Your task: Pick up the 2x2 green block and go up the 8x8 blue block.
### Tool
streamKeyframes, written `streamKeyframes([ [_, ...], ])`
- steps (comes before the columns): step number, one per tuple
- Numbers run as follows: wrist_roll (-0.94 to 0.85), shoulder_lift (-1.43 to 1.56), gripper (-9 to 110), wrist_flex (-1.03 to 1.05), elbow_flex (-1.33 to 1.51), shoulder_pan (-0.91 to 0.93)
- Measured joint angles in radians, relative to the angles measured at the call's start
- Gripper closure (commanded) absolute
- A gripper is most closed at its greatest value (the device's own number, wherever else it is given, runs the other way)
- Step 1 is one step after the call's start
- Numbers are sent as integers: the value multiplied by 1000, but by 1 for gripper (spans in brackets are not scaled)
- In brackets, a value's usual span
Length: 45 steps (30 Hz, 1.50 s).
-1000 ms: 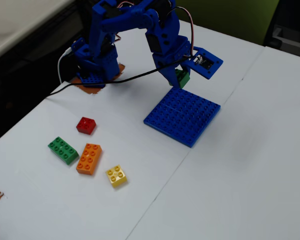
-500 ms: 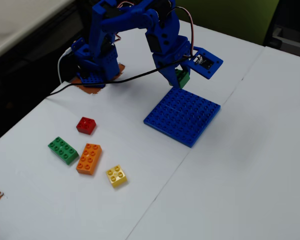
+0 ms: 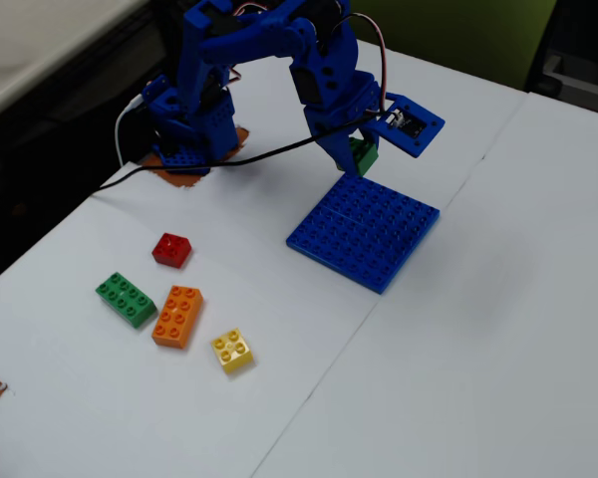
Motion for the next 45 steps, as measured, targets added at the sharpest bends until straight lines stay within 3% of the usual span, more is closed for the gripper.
streamKeyframes([
  [45, -18, 0, 101, 2, 20, 0],
])
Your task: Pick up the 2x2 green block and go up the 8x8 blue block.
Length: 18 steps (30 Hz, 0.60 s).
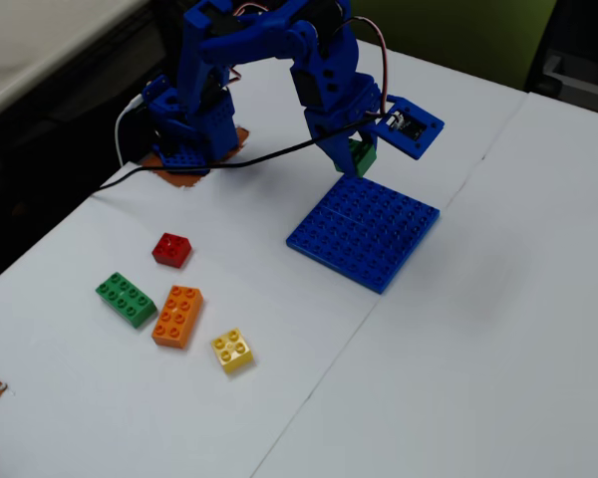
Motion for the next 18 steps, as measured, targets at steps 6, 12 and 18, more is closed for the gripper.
streamKeyframes([
  [6, -6, 3, 101, 0, 5, 0],
  [12, -6, 3, 101, 0, 11, -2],
  [18, -12, 12, 101, 0, 20, -2],
])
